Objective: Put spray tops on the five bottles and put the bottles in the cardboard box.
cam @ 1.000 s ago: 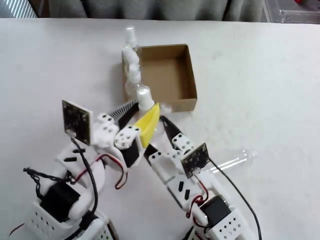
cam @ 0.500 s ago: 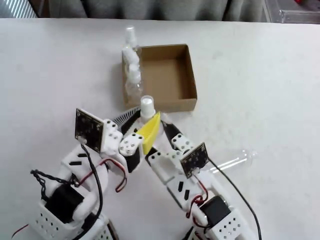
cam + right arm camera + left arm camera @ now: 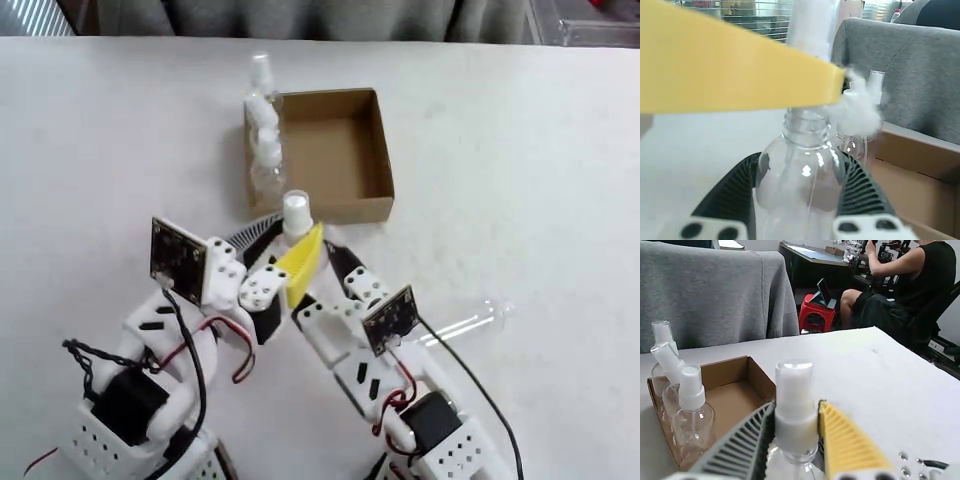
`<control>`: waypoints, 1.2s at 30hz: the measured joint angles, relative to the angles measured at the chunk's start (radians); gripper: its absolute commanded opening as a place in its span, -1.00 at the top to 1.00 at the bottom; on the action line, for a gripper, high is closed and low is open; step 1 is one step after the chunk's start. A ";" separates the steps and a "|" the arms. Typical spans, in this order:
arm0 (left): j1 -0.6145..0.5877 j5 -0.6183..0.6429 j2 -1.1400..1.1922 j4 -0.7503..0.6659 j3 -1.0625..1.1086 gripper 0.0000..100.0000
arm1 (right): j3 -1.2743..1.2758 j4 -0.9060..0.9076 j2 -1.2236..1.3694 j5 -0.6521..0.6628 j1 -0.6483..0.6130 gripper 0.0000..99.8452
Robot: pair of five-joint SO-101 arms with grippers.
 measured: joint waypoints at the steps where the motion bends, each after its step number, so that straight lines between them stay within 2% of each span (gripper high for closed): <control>1: 0.000 0.000 0.000 0.000 0.000 0.58 | 0.000 0.000 0.000 0.000 0.000 0.97; 4: 0.000 0.000 0.000 0.000 0.000 0.50 | 0.000 0.000 0.000 0.000 0.002 0.97; 20: 0.000 0.000 -0.006 0.003 0.000 0.50 | 0.000 0.015 0.000 0.000 0.002 0.97; 29: 0.000 0.029 -0.180 0.063 -0.003 0.50 | 0.000 0.015 0.000 0.000 0.002 0.97; 36: 0.000 0.026 -0.359 0.173 -0.003 0.50 | 0.000 0.018 0.000 0.000 0.002 0.97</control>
